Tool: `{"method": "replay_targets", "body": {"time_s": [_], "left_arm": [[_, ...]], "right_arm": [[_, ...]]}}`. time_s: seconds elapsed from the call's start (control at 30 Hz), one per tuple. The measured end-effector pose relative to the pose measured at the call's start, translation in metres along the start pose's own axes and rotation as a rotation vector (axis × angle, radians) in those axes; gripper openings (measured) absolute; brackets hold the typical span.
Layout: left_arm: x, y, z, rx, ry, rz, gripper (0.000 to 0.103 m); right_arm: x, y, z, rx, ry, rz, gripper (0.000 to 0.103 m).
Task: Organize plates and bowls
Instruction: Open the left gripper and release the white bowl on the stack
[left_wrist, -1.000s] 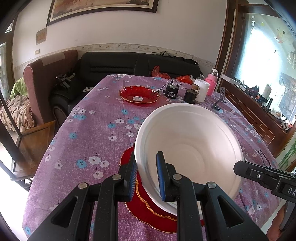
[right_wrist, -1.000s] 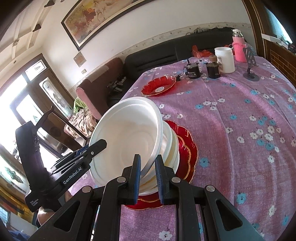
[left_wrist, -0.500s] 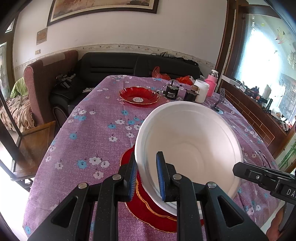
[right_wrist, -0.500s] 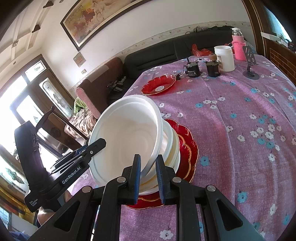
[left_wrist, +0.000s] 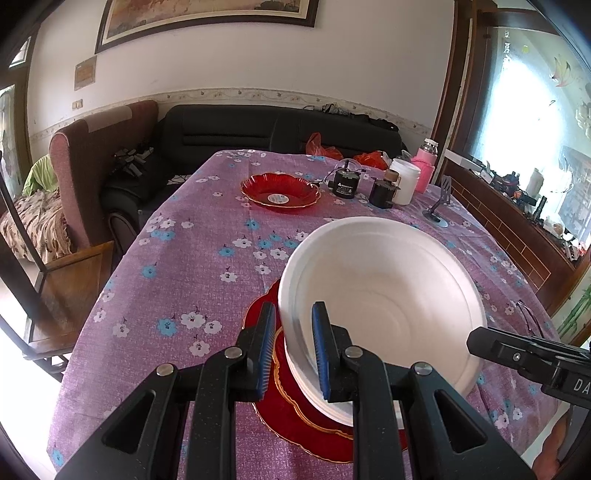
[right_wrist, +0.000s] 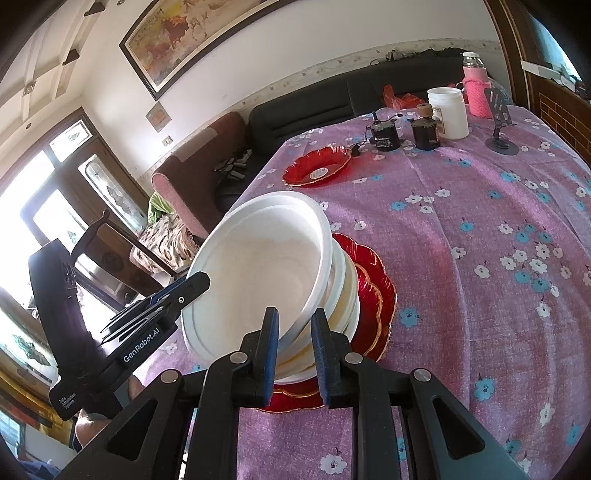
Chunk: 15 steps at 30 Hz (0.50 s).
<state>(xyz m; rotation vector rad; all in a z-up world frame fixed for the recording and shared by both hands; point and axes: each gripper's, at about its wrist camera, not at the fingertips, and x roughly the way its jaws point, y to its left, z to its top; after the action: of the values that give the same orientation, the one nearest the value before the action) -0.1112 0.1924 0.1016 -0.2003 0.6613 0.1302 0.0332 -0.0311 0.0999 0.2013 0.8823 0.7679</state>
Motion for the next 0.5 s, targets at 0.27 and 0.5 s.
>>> {"method": "replay_targets", "body": {"time_s": [0.27,0.5], "left_arm": [[-0.0007,-0.0001,0.0000,0.000,-0.002,0.004,0.018],[-0.0041,0.0001,0.0004,0.001,-0.005,0.006,0.018]], "right_arm": [[-0.0018,-0.0013,-0.0017,0.007,0.000,0.003,0.022],[-0.0050,-0.0006,-0.0025,0.006,-0.004,0.005,0.026]]}}
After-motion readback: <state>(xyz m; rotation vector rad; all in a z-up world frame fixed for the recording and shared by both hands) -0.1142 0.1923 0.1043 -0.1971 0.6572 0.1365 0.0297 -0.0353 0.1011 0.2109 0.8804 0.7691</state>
